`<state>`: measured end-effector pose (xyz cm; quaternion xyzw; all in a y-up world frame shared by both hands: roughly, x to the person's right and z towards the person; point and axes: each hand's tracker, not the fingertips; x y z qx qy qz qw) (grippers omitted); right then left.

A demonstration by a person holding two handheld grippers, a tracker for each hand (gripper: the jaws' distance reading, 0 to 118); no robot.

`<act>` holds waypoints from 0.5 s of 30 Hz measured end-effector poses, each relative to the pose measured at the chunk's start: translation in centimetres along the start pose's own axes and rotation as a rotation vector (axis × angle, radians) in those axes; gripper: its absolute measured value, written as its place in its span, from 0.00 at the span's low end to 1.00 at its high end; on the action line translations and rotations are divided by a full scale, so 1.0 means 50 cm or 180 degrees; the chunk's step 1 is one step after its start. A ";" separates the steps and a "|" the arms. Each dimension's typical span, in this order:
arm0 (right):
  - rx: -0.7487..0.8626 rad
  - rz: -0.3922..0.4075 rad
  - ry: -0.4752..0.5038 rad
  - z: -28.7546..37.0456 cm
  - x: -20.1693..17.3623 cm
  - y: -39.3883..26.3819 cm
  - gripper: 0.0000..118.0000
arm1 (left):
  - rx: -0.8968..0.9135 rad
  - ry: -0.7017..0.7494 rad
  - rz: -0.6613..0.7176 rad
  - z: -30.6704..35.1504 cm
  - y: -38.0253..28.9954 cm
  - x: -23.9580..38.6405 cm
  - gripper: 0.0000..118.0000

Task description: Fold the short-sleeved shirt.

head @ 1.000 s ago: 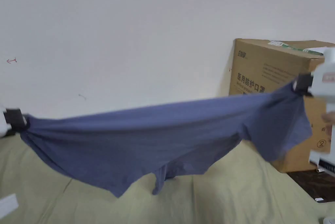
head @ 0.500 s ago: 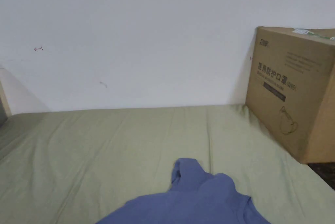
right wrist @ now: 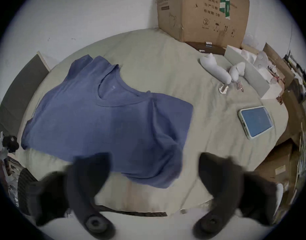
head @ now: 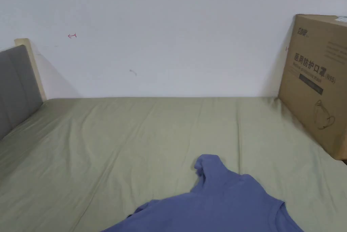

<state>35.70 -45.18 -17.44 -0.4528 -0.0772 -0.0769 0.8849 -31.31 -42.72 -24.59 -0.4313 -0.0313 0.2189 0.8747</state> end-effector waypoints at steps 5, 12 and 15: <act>0.0289 0.0086 0.0265 0.051 -0.082 0.057 0.94 | 0.0397 -0.0181 0.0090 0.070 0.040 0.026 0.86; 0.1220 -0.0020 0.1046 0.161 -0.220 0.161 0.84 | 0.1100 0.0127 -0.0182 0.171 0.081 0.104 0.81; 0.1391 0.0121 0.1221 0.171 -0.278 0.187 0.10 | 0.0974 0.0108 -0.0260 0.157 0.108 0.091 0.10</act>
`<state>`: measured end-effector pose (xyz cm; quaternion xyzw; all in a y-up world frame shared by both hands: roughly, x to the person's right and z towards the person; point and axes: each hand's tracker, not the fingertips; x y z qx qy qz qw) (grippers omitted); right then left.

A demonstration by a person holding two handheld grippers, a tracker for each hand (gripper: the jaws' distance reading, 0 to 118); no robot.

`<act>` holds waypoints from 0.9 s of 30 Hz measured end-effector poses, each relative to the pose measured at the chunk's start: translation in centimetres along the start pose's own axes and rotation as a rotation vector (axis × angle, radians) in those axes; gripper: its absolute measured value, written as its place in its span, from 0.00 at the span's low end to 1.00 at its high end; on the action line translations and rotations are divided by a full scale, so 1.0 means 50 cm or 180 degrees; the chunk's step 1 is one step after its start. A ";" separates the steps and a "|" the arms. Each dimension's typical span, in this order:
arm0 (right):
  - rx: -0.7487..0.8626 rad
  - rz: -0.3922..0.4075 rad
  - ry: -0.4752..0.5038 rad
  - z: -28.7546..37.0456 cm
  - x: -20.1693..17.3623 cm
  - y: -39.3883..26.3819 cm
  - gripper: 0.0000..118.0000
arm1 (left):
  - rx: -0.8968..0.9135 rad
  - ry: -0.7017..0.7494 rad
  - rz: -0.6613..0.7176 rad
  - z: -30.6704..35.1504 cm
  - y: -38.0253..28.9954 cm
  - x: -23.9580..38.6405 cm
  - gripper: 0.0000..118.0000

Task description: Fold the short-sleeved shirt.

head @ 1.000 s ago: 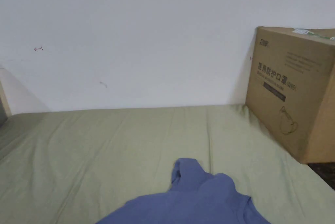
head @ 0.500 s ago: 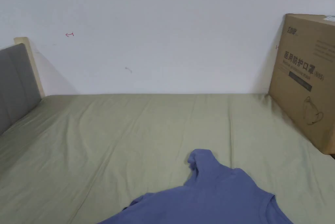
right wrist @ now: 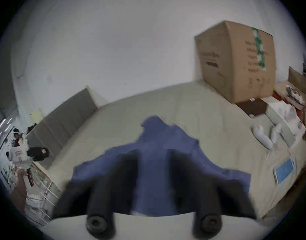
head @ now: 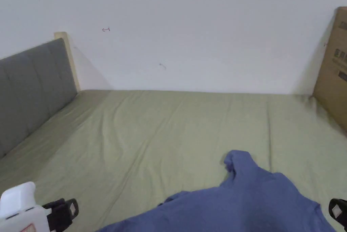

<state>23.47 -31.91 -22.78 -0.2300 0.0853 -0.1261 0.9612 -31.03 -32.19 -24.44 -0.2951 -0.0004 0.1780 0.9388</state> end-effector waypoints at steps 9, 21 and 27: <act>-0.0077 0.0225 0.0274 -0.063 -0.074 0.001 0.00 | -0.0874 0.0320 0.0107 -0.186 0.003 -0.066 0.05; -0.0533 0.0288 0.0187 -0.148 -0.039 -0.017 0.00 | -0.1501 0.0788 -0.0495 -0.391 -0.109 -0.108 0.63; -0.0762 0.0460 0.0128 -0.289 -0.004 0.032 0.00 | -0.1272 0.0009 -0.0411 -0.271 -0.073 -0.059 0.00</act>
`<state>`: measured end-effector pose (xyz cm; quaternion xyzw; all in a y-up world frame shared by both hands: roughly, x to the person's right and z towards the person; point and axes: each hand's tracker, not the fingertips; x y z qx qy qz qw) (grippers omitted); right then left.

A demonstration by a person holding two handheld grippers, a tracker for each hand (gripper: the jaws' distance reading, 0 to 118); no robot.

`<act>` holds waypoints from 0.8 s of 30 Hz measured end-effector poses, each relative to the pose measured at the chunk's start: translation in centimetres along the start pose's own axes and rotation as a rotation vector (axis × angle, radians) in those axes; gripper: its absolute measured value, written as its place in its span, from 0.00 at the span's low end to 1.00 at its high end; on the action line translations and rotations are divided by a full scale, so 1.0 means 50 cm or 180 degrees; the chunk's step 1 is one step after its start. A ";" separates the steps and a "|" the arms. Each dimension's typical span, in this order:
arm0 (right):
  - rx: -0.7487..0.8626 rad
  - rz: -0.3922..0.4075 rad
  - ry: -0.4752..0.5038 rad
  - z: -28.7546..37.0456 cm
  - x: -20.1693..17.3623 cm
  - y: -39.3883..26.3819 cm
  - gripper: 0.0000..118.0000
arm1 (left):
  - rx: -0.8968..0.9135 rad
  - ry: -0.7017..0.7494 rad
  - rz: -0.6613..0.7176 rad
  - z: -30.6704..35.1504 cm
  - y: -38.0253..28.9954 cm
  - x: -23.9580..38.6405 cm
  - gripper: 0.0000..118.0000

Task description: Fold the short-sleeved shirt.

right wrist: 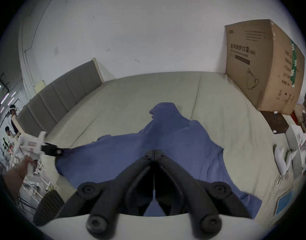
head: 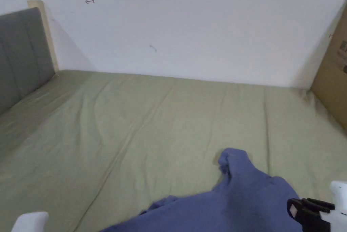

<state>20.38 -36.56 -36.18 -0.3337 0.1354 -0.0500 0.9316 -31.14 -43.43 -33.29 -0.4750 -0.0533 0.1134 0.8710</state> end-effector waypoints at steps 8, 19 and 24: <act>-0.0798 -0.0421 -0.0570 -0.294 0.196 0.160 0.95 | 0.1033 -0.0031 0.0134 0.144 0.014 0.032 0.00; -0.1701 0.0050 -0.0676 -0.473 0.256 0.145 0.40 | 0.0840 0.0180 -0.0028 0.094 0.024 0.034 0.00; -0.1036 0.0189 -0.0404 -0.350 0.204 0.200 0.00 | 0.0872 0.0179 -0.0086 0.121 0.022 0.048 0.00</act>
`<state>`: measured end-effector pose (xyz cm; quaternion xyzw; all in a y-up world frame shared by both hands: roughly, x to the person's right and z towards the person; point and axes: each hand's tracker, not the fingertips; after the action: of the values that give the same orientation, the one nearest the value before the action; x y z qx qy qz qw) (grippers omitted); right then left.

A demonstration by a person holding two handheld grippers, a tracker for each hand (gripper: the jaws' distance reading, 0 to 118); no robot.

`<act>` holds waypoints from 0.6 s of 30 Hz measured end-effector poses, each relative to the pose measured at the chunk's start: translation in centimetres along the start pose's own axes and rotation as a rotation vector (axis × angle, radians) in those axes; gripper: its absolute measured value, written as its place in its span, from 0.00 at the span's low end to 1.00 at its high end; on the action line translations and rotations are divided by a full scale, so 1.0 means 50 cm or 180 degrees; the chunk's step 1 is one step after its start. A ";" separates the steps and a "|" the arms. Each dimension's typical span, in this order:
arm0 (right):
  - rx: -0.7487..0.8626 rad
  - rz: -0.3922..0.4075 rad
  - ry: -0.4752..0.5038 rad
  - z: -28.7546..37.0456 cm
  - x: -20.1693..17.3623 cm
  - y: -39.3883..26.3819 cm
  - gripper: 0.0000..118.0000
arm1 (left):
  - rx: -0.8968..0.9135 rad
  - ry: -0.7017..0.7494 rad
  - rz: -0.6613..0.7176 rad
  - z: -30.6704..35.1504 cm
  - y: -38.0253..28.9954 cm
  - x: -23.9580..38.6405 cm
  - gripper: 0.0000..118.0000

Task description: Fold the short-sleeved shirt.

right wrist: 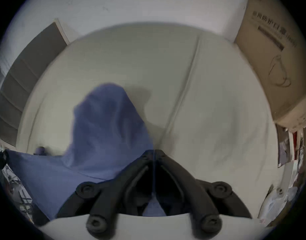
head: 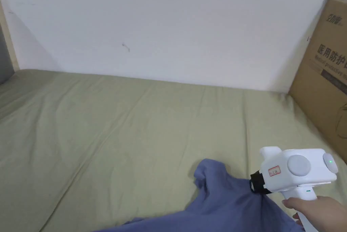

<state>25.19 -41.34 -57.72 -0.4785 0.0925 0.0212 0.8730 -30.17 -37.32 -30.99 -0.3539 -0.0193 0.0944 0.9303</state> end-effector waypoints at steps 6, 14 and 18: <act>0.0587 0.0180 -0.0105 0.252 0.001 0.007 0.00 | 0.0272 -0.0096 0.0068 0.071 0.054 0.008 0.00; 0.1264 -0.0059 -0.0169 0.605 0.028 -0.013 0.00 | 0.0779 -0.0395 -0.0259 0.208 0.209 0.068 0.00; 0.1591 -0.0199 -0.0264 0.738 0.034 -0.004 0.00 | 0.0863 -0.0475 -0.0426 0.259 0.305 0.110 0.00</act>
<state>32.09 -10.57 -38.50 -0.2492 0.0441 -0.0097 0.9674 -28.56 -16.66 -31.57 -0.2151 -0.0989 0.0600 0.9697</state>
